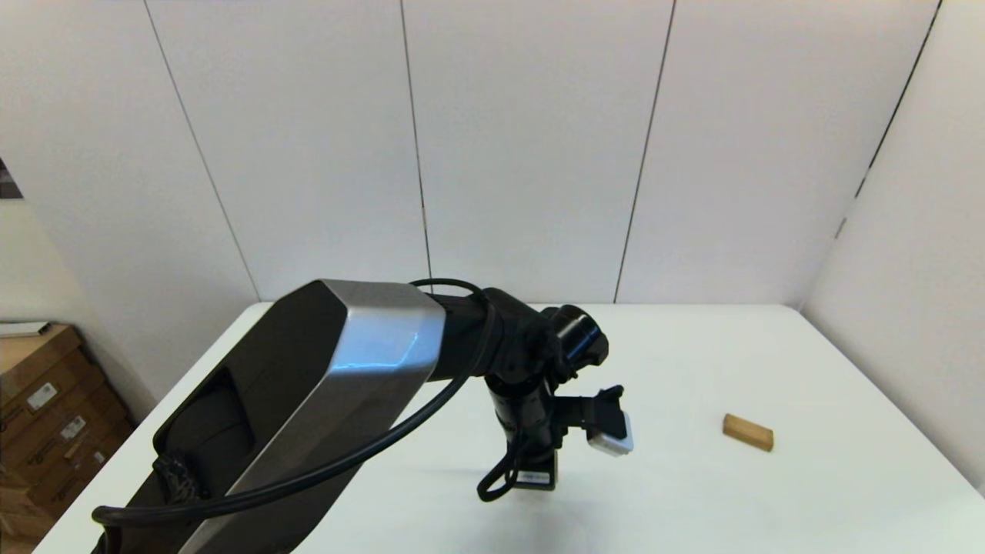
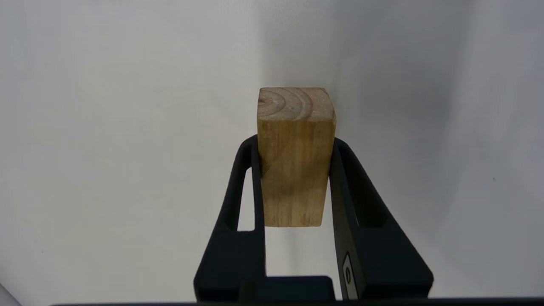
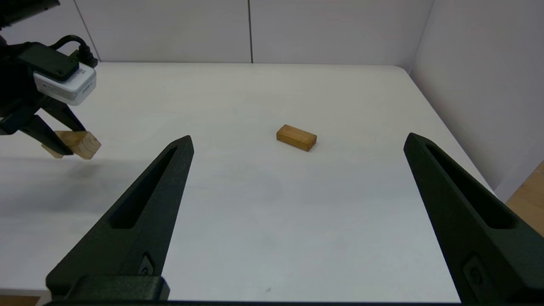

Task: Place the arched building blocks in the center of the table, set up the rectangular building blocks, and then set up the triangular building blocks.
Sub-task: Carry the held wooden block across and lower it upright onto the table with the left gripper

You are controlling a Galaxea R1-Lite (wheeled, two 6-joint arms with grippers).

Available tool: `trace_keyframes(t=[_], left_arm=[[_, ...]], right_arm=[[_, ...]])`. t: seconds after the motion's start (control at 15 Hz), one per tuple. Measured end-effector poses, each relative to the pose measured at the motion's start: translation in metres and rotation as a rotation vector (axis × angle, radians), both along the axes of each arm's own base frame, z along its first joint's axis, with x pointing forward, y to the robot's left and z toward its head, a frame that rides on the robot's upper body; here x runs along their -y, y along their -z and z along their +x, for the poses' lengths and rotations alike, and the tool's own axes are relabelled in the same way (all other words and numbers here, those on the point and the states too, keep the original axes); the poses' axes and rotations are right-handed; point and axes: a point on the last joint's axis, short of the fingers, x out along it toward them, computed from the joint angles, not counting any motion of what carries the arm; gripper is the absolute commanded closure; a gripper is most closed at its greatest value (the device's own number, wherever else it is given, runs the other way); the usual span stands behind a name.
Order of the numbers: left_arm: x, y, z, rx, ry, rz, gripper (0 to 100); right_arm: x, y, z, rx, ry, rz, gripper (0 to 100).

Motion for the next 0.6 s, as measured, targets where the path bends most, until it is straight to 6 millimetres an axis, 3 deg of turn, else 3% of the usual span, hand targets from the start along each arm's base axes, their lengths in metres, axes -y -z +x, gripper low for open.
trace_keyframes(t=[0.6], left_arm=[[0.0006,0.0068,0.0008,-0.018,-0.037,0.006,100]], right_arm=[[0.0,0.0,0.0,0.0,0.0,0.0,0]])
